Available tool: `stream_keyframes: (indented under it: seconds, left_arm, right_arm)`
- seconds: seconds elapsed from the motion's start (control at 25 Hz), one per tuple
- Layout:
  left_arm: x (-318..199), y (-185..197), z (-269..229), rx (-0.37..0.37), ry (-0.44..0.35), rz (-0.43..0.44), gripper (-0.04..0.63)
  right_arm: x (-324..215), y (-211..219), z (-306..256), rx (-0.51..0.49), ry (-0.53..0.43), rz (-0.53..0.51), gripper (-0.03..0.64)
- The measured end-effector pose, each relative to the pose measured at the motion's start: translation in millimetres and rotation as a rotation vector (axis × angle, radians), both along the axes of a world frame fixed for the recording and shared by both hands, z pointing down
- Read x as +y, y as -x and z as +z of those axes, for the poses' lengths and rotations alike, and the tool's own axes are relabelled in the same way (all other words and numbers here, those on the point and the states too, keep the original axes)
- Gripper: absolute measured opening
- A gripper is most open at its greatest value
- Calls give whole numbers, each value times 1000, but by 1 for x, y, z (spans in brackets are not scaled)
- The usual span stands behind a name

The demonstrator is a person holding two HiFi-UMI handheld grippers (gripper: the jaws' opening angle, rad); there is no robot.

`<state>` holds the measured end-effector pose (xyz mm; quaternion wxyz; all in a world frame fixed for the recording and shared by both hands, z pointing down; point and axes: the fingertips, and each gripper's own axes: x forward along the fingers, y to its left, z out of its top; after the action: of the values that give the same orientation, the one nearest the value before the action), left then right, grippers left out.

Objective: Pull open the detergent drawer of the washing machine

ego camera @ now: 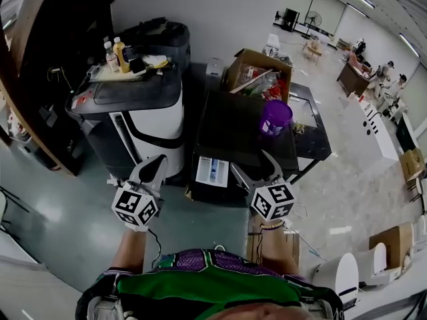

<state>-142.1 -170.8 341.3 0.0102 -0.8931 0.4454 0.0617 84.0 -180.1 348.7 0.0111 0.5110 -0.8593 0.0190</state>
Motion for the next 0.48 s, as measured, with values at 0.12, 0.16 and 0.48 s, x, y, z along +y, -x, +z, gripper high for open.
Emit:
stream_keyframes:
  seconds: [0.12,0.16,0.48]
  left_arm:
    - [-5,-13,-5,10,-7,8,18]
    - [-6,-18,-6,11,-11,13,18]
    - [-16,-43,-15,-7,-29,18,18]
  right_arm:
    - [-1,-6,-8,7,-17,-22,365]
    - [-1,-9,-9,5,-18,-31,351]
    - [-11,-17,-17,8,-31,-76,242]
